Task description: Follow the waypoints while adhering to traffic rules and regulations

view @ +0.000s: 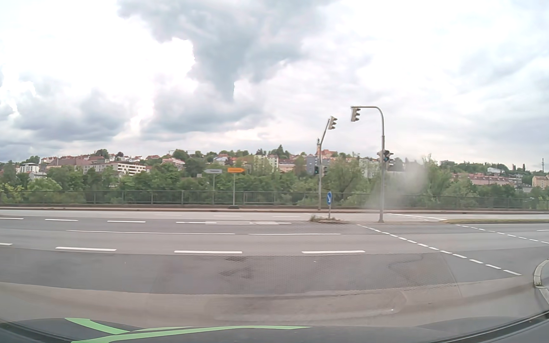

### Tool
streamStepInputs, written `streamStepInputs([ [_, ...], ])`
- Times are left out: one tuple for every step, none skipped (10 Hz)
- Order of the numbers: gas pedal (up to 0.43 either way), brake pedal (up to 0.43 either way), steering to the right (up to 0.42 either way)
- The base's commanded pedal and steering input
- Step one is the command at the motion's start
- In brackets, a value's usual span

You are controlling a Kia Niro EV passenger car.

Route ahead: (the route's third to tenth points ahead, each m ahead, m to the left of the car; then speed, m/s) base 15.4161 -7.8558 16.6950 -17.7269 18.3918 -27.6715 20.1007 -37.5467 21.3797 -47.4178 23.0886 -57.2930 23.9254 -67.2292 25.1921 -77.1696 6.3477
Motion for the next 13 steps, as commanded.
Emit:
streamStepInputs([
  [0.000, 0.000, 0.300],
  [0.000, 0.000, 0.306],
  [0.000, 0.000, 0.314],
  [0.008, 0.000, 0.319],
  [0.008, 0.000, 0.322],
  [0.020, 0.000, 0.323],
  [0.028, 0.000, 0.323],
  [0.059, 0.000, 0.323],
  [0.079, 0.000, 0.325],
  [0.079, 0.000, 0.327],
  [0.079, 0.000, 0.329],
  [0.079, 0.000, 0.329],
  [0.098, 0.000, 0.329],
])
